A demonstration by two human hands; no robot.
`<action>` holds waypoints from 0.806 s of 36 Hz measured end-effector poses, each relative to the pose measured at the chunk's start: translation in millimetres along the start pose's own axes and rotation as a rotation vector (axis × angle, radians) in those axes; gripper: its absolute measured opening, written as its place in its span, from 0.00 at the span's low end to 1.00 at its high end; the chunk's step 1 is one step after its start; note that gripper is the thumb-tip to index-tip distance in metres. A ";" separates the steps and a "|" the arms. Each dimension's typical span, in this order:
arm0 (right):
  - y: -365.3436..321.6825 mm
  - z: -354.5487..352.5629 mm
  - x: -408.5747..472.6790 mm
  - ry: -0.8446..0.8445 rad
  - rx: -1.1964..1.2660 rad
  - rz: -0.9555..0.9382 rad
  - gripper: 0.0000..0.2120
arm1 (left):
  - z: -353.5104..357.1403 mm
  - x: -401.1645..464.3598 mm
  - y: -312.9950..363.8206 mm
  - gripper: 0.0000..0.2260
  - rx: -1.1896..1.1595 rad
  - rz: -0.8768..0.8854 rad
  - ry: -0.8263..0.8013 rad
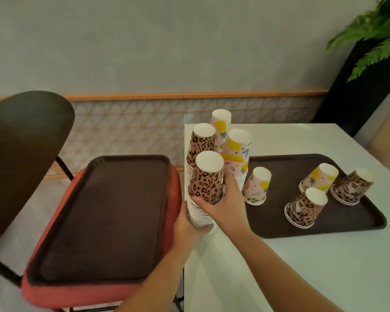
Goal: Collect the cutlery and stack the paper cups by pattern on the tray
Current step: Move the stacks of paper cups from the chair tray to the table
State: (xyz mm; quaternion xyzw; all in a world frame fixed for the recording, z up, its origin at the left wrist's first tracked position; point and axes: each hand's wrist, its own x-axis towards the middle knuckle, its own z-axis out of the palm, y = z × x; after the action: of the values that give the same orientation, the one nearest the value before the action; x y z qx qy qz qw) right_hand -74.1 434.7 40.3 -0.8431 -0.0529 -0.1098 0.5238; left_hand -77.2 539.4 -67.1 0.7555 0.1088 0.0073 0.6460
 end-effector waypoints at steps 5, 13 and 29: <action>7.3 -2.5 3.7 -0.037 0.036 -0.006 0.43 | 10.5 5.2 -7.4 0.34 0.002 -0.009 0.067; 16.9 -12.7 0.5 -0.057 0.075 -0.032 0.40 | 10.9 5.4 -9.8 0.36 0.033 0.007 0.092; 21.2 -67.0 49.7 0.162 -0.006 -0.132 0.31 | 36.4 -56.6 -29.0 0.20 0.338 -0.002 0.252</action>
State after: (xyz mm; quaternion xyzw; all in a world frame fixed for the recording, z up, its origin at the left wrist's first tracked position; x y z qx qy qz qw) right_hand -30.2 364.1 62.4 -0.8278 -0.0652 -0.2119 0.5154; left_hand -131.4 498.2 -94.1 0.8462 0.1890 0.0829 0.4913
